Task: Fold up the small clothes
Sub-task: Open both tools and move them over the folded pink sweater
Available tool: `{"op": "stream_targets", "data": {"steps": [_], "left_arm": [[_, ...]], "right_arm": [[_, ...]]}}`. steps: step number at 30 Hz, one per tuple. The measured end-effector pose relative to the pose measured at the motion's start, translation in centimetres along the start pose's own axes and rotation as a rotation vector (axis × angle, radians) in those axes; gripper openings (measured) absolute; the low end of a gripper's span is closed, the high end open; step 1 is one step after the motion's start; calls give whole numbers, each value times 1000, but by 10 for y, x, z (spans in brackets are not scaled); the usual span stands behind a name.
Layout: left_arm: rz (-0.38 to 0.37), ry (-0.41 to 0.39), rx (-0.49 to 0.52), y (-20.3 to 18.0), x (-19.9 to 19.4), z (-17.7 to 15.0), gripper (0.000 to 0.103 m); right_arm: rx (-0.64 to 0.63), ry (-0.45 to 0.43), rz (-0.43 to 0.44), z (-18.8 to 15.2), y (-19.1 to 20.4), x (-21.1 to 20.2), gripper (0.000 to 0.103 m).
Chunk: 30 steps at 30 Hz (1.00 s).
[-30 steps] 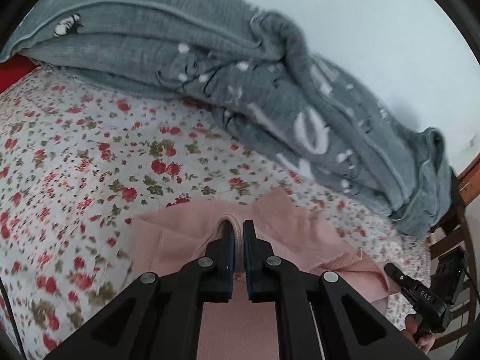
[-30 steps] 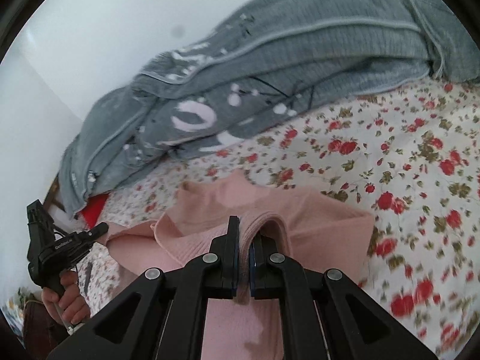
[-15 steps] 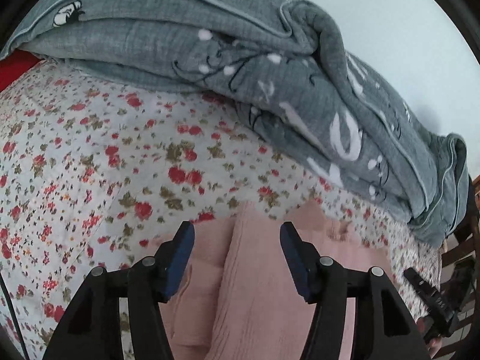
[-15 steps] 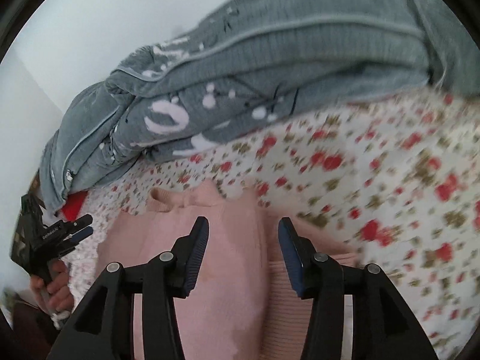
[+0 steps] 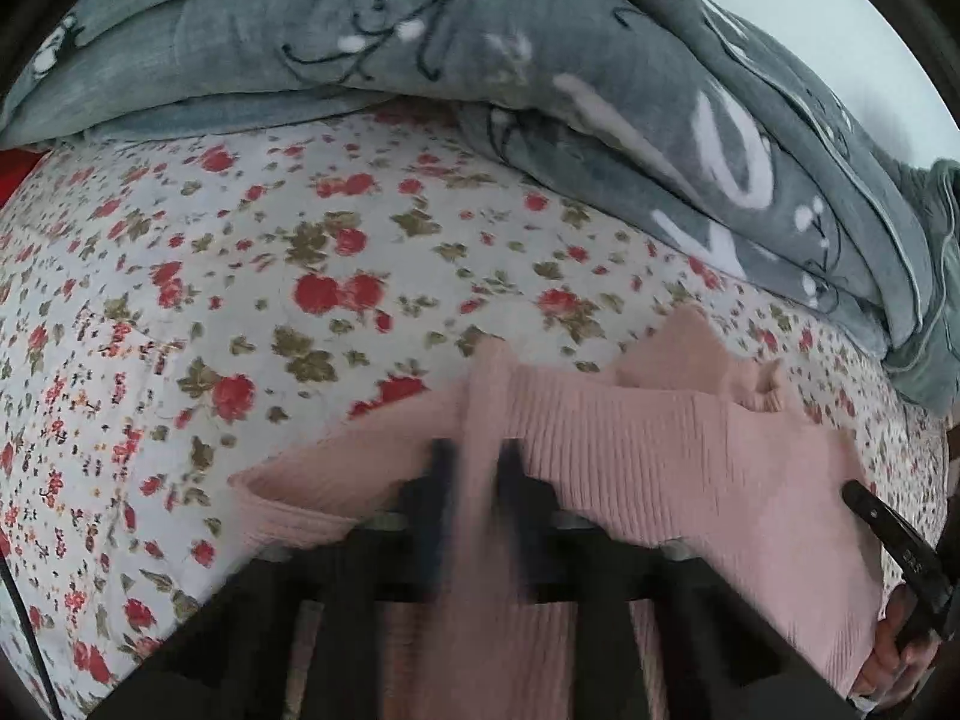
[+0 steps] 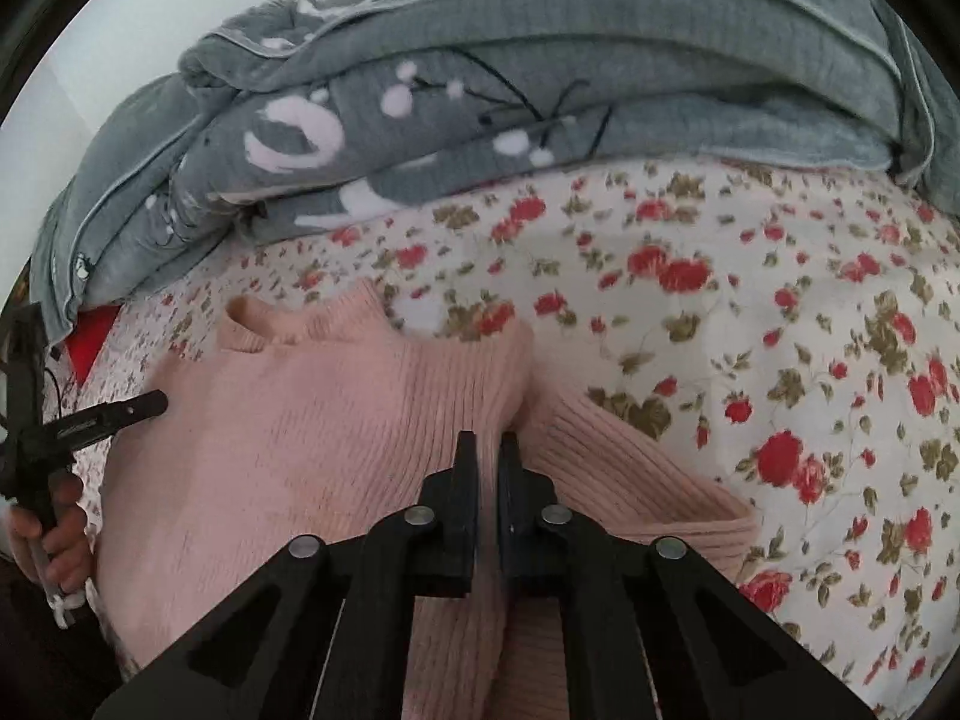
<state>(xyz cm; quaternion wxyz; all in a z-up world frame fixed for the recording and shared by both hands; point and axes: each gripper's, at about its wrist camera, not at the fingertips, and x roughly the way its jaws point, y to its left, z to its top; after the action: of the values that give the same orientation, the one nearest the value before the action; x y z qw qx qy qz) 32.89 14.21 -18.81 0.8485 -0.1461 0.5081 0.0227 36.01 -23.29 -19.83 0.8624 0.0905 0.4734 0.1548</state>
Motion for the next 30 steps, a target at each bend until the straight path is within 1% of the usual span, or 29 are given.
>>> {"op": "stream_targets", "data": {"steps": [1,2,4,5,7,8,9,11,12,13,14,15,16,17,18,20,22,25,27,29,30], "left_arm": [[-40,-12,-25,7,-5,-1,11],[-75,-30,-57,15,-11,-3,11],[-98,-35,-74,21,-14,-6,11],[-88,-34,-63,19,-11,-7,11],[-28,-22,-30,11,0,-9,11],[-4,-19,-19,7,3,-9,12],[18,-24,-7,3,4,-9,13],[45,-35,17,-2,-1,-9,19],[52,-33,23,-3,-4,-9,23],[60,-32,21,-3,-10,-10,30],[59,-42,19,-2,-17,-11,36],[54,-56,18,-1,-25,-13,39],[48,-76,18,1,-35,-16,48],[45,-91,19,3,-44,-20,56],[41,-104,19,5,-54,-24,56],[20,-123,14,10,-72,-37,56],[-15,-143,-21,19,-90,-56,56],[-51,-138,-52,31,-109,-86,56],[-54,-141,-47,34,-120,-104,56],[-37,-159,-46,38,-130,-123,56],[-32,-166,-53,41,-135,-131,56]], "right_arm": [[-14,-28,3,-1,1,-8,5],[-2,-80,33,-2,-2,-23,5],[51,-125,97,-4,-12,-38,5],[72,-119,103,-6,-18,-38,5],[75,-71,59,-8,-21,-21,5],[75,-24,25,-10,-21,-7,5],[65,-20,9,-11,-19,-3,5],[10,-42,-37,-9,-8,-10,6],[-2,-48,-53,-8,-5,-14,10],[-7,-54,-66,-8,-2,-19,11],[-6,-69,-76,-9,0,-28,15],[-4,-83,-73,-11,0,-36,19],[-1,-97,-64,-14,1,-45,23],[6,-110,-59,-18,1,-57,31],[10,-117,-61,-22,0,-64,35],[4,-133,-78,-34,1,-84,36],[-7,-140,-120,-47,1,-99,37],[5,-145,-140,-70,-2,-123,37],[25,-153,-154,-86,-6,-139,37],[41,-164,-165,-100,-8,-153,37],[46,-154,-170,-108,-9,-159,37]]}}
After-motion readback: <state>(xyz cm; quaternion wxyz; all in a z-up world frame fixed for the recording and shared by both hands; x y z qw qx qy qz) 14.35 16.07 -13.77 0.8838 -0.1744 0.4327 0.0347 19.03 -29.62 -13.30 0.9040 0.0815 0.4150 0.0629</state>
